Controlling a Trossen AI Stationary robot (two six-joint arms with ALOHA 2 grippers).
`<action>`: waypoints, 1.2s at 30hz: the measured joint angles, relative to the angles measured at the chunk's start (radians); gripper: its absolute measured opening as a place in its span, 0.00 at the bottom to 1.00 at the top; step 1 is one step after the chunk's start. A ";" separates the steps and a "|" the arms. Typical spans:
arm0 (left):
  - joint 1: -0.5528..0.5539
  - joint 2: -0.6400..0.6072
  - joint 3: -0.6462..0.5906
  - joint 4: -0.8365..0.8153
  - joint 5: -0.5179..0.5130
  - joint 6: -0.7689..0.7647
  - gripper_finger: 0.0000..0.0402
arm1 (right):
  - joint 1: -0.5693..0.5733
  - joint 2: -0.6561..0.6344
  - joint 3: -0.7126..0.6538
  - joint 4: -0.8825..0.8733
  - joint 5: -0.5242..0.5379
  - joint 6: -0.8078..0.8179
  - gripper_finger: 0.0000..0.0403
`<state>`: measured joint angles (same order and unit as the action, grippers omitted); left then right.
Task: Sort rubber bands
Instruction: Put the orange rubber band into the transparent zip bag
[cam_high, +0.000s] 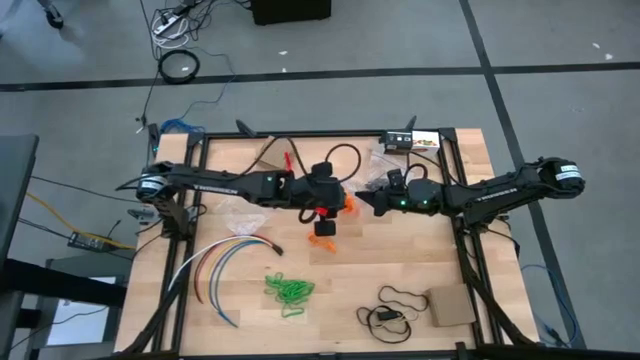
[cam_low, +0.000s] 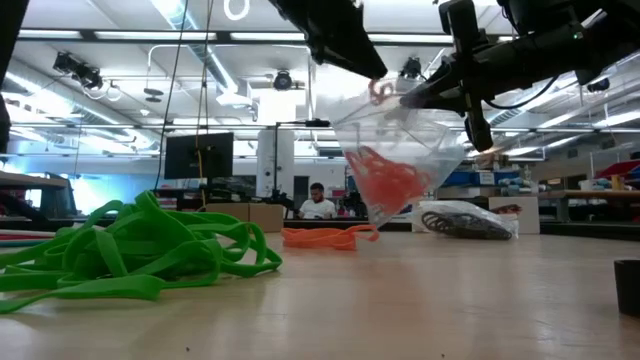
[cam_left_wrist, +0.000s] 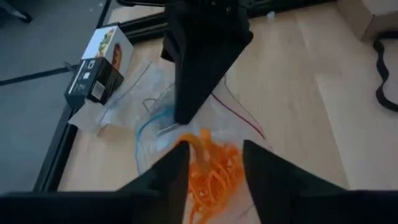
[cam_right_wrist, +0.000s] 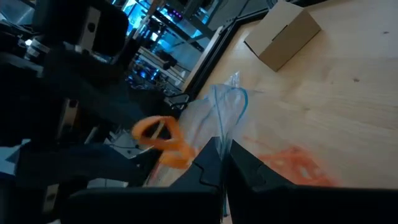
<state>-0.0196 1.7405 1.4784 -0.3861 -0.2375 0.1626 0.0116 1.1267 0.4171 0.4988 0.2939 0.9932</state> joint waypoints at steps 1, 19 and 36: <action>0.000 -0.005 0.000 -0.005 0.000 -0.008 0.42 | 0.000 0.000 0.000 0.000 0.000 0.000 0.01; -0.036 -0.106 -0.009 -0.346 -0.036 -0.110 0.46 | 0.000 0.000 0.000 0.001 -0.001 -0.009 0.01; -0.050 -0.054 -0.503 0.139 0.037 -0.330 0.45 | 0.002 0.000 0.000 0.001 0.000 -0.018 0.01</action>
<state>-0.0701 1.6865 0.9755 -0.2471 -0.2008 -0.1677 0.0135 1.1263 0.4175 0.4995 0.2943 0.9752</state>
